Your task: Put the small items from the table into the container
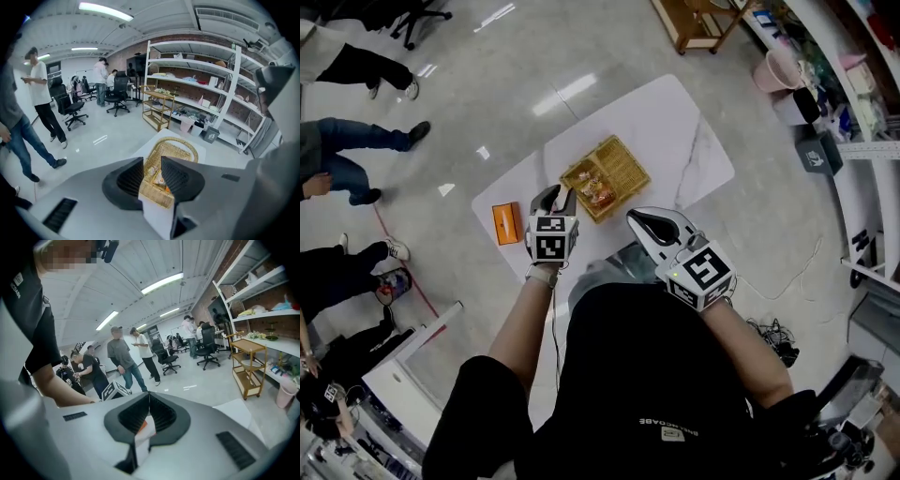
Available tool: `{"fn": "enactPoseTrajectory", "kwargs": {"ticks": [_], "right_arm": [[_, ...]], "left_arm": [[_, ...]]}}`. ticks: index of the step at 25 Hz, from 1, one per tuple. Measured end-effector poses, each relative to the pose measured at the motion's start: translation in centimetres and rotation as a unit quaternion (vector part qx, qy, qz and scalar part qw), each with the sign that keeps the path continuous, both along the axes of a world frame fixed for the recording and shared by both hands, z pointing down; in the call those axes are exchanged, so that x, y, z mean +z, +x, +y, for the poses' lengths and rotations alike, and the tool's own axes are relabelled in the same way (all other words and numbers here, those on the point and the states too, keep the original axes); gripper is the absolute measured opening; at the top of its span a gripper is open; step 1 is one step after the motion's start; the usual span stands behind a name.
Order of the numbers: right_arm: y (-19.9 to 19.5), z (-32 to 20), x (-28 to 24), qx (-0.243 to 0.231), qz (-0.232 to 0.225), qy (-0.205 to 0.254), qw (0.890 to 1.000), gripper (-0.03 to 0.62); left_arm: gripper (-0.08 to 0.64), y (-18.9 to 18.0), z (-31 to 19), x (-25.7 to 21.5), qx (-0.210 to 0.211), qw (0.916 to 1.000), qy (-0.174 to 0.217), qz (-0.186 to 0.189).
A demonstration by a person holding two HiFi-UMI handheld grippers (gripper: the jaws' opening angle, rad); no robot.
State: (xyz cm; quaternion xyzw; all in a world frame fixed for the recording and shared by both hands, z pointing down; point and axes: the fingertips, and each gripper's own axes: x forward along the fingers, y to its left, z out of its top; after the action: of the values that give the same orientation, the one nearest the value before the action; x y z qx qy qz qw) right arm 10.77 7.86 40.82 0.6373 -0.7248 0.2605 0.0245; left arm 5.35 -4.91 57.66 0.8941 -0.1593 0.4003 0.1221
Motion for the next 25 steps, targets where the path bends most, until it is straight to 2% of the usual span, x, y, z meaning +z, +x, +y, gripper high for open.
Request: {"fn": "enactPoseTrajectory", "kwargs": {"ticks": [6,12,18,25], "right_arm": [[-1.0,-3.0,-2.1,-0.022,-0.008,0.033,0.999,0.011],[-3.4,-6.4,-4.5,-0.06,-0.017,0.063,0.996,0.011],[-7.4,-9.7,-6.0,-0.125,-0.024,0.088,0.988,0.011],[-12.7,-12.0,-7.6,-0.191,-0.03,0.107,0.975,0.011]], "left_arm": [[0.112,-1.9,-0.7,-6.6,-0.036,0.9974,0.019,0.06],[0.112,-5.2,-1.3,-13.4,-0.077,0.9894,0.039,0.117],[0.112,-9.3,-1.7,-18.8,-0.125,0.9753,0.076,0.166],[0.112,-14.6,-1.8,-23.0,-0.172,0.9562,0.12,0.205]]}}
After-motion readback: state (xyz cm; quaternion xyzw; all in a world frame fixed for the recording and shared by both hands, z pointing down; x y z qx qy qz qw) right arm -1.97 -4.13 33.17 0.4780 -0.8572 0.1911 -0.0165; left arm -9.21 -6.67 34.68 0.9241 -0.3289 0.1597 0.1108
